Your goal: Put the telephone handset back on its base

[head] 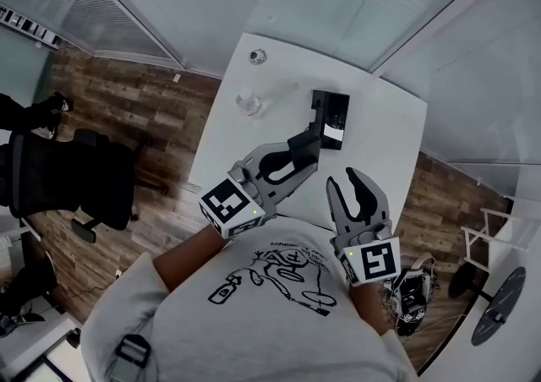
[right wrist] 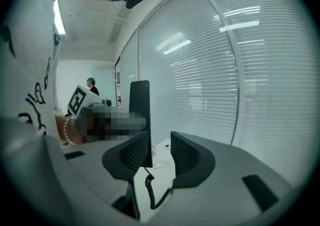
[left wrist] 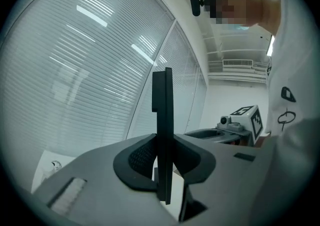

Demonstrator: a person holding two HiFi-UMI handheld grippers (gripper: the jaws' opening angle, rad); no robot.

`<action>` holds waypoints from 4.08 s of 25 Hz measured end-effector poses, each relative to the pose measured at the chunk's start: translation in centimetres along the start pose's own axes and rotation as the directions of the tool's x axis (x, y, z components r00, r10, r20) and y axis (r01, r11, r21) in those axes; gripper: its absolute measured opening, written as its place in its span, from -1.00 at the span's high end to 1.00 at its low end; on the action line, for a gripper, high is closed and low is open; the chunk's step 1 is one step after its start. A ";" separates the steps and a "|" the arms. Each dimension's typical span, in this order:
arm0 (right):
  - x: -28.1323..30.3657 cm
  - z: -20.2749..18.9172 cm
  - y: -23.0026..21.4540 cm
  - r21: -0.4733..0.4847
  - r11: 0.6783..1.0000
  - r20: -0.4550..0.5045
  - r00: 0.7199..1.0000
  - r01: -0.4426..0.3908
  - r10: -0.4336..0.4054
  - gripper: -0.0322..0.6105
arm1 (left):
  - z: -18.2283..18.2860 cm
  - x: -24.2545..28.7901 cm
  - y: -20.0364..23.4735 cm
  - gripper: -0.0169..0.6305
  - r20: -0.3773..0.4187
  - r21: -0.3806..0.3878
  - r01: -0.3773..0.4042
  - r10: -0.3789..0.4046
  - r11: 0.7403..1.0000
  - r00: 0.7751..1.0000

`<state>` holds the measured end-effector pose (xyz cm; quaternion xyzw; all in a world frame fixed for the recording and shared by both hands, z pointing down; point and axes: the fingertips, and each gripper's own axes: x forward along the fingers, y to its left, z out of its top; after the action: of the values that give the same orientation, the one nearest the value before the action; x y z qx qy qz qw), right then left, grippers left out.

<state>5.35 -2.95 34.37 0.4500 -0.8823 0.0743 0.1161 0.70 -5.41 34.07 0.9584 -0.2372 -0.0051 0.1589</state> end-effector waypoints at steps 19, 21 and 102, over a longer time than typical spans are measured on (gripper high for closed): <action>5.4 -7.6 1.3 0.050 0.996 -0.159 0.984 -0.078 0.085 0.11 | -3.4 2.6 2.2 0.72 -0.034 -0.083 0.013 -0.016 0.996 0.999; 5.7 -8.5 1.3 0.048 0.996 -0.176 0.981 -0.080 0.087 0.11 | -4.0 3.0 2.0 0.72 -0.045 -0.092 0.026 -0.030 0.995 0.999; 16.5 -31.3 -7.2 0.388 0.853 -0.660 0.752 0.348 -0.007 0.26 | -26.8 12.8 18.1 0.14 -0.532 0.161 -0.185 0.243 0.970 0.811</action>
<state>6.12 -12.64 69.19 0.4965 -0.6928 0.4304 0.2970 6.14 -18.32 65.94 0.8936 -0.2881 0.2989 0.1707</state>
